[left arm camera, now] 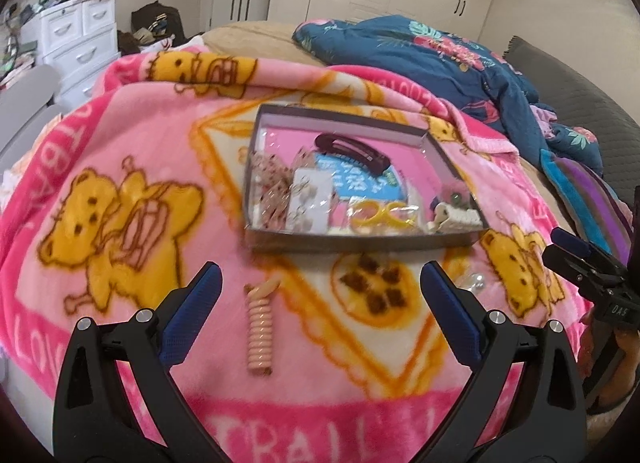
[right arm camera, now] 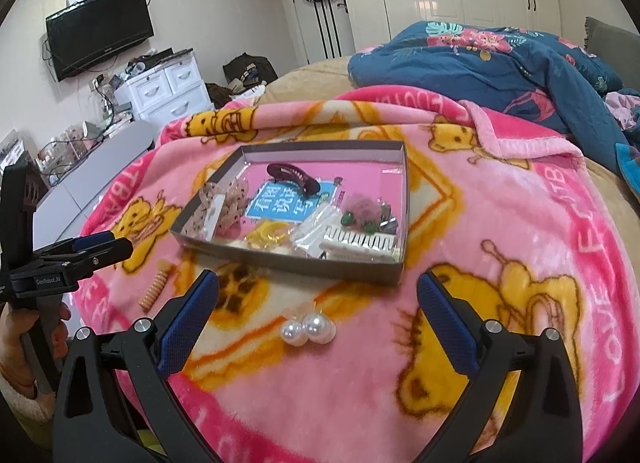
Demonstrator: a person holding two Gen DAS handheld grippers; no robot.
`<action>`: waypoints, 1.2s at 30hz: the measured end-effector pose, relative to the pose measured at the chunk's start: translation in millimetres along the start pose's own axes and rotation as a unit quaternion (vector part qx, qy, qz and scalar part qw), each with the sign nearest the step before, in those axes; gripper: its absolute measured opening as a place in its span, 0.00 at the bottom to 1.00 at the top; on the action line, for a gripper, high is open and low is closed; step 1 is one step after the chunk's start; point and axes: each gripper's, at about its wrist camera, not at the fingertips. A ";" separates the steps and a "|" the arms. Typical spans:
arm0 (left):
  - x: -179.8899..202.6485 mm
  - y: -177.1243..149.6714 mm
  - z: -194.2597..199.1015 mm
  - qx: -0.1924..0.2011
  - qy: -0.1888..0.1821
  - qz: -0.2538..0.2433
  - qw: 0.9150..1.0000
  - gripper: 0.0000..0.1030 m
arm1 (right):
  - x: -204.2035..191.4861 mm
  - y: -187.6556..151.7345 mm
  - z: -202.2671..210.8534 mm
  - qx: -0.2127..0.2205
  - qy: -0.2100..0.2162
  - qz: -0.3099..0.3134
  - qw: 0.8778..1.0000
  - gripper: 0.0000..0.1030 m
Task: Organize jewelry
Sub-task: 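Withdraw both tools from the box toward the remaining jewelry, then grasp the peach spiral hair tie with left tool while right tool grasps the pearl earrings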
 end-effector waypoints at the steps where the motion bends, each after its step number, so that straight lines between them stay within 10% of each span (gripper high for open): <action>1: -1.8 -2.0 0.0 -0.001 0.001 0.002 1.000 0.90 | -1.5 -2.3 -1.5 -0.003 -0.001 0.002 1.000 0.96; 27: -53.6 -42.9 -33.5 -0.051 0.026 0.052 0.997 0.90 | -33.5 -46.4 -78.7 -0.092 -0.015 0.047 0.995 0.94; 29: -54.3 -42.8 -37.6 -0.052 0.026 0.051 0.997 0.90 | -34.5 -47.1 -85.1 -0.096 -0.013 0.045 0.994 0.76; 33: -49.9 -45.9 -45.9 -0.060 0.032 0.038 0.997 0.67 | -36.5 -49.1 -89.3 -0.099 -0.011 0.039 0.994 0.44; 36: -43.1 -49.2 -50.1 -0.068 0.037 0.018 0.997 0.39 | -39.8 -48.6 -84.4 -0.096 0.008 0.043 0.994 0.44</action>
Point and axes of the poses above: each gripper's, at about its wrist camera, not at the fingertips, and z roughly against the way its jaws point, x to its right, y to its top, and after that the axes turned 15 degrees about -y, right-handed
